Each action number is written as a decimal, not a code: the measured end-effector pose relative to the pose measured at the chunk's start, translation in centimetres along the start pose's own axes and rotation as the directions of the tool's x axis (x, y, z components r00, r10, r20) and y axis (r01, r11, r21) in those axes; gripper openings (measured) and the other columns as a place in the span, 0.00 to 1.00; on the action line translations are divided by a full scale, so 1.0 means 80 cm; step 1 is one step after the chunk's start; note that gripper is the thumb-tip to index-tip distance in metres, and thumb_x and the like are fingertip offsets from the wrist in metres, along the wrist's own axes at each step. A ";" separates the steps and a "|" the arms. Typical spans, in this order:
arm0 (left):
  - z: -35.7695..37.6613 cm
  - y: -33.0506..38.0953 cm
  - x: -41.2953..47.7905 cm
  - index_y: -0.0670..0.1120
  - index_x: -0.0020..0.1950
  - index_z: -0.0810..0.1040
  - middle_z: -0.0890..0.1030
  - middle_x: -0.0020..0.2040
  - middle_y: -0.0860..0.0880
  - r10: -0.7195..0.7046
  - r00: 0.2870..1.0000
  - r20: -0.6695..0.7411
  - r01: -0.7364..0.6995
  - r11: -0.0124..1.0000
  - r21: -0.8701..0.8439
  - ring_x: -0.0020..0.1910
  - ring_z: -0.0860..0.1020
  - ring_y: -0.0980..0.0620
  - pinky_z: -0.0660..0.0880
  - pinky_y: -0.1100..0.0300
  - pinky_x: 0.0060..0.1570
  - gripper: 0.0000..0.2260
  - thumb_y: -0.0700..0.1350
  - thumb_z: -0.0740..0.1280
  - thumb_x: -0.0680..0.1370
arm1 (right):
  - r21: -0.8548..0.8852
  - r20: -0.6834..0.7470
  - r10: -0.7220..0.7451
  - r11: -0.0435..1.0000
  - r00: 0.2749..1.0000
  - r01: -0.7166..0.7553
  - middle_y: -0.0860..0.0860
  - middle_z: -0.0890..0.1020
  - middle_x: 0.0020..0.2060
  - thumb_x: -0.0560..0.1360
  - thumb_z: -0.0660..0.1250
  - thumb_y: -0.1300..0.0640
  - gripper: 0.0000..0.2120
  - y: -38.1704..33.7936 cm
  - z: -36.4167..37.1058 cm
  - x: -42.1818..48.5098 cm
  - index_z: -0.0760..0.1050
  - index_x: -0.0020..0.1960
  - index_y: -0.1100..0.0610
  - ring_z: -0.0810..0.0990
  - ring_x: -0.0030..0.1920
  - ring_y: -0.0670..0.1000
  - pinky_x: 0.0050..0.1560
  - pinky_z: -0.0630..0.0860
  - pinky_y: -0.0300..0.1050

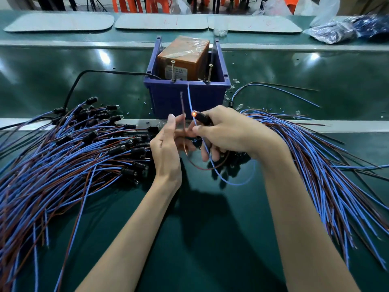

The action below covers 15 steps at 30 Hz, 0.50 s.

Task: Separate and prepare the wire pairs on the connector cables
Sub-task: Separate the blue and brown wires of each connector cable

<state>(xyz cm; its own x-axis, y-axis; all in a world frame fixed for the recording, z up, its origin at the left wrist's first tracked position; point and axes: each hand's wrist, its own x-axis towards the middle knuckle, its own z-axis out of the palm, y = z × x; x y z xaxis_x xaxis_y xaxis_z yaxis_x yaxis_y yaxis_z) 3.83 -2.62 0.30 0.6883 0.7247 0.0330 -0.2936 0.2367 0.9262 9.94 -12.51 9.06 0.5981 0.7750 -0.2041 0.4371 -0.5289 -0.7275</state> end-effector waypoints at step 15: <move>-0.001 -0.002 -0.002 0.49 0.20 0.71 0.68 0.21 0.54 -0.010 0.996 0.092 0.008 1.000 0.019 0.22 0.62 0.58 0.60 0.67 0.23 0.22 0.47 0.61 0.75 | -0.137 -0.347 0.122 0.974 0.930 -0.179 0.48 0.80 0.30 0.74 0.56 0.30 0.29 0.023 -0.055 -0.029 0.80 0.40 0.54 0.76 0.31 0.45 0.34 0.69 0.40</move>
<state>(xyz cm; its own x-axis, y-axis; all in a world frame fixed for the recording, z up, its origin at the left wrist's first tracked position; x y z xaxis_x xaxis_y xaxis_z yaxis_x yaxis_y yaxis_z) 3.70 -2.71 0.08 0.7493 0.6596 0.0587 -0.2754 0.2298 0.9335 12.30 -16.84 11.11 0.8427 0.5359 -0.0517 0.4103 -0.7015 -0.5827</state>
